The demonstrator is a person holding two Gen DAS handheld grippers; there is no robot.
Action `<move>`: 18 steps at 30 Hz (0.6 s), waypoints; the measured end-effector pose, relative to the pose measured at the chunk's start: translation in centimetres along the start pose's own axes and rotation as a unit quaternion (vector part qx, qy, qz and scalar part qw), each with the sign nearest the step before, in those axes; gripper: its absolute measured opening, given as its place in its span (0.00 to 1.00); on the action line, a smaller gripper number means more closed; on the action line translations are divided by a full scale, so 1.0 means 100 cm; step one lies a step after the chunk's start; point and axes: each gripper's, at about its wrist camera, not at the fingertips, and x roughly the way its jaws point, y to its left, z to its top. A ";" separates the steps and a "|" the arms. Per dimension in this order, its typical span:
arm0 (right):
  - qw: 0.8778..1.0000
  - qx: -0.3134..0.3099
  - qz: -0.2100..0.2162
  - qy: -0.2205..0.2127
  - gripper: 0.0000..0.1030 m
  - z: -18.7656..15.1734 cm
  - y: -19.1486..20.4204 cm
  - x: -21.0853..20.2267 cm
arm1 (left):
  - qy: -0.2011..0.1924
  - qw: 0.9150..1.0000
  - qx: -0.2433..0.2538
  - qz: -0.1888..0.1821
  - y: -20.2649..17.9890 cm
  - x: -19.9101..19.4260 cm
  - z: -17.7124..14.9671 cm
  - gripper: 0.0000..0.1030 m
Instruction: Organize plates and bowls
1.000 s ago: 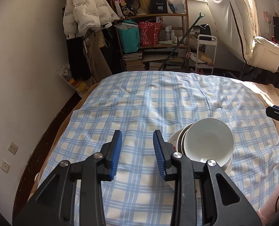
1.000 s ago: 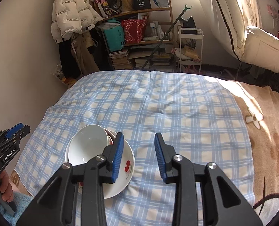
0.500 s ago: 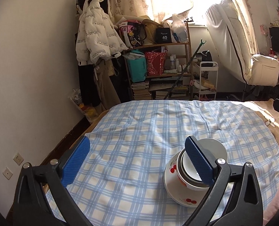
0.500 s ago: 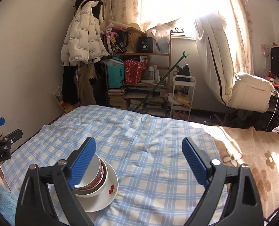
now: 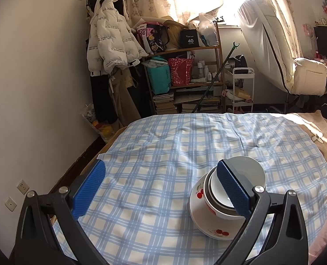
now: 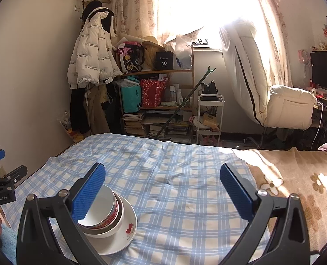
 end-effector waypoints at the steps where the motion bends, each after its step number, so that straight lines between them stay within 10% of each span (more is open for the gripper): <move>1: 1.000 0.000 -0.001 0.001 1.00 -0.001 0.000 0.000 | 0.002 1.000 0.000 0.001 -0.001 0.001 0.000 0.97; 18: 1.000 -0.006 0.007 0.021 1.00 -0.007 0.007 0.013 | 0.023 1.000 -0.009 0.014 0.004 0.016 -0.003 0.97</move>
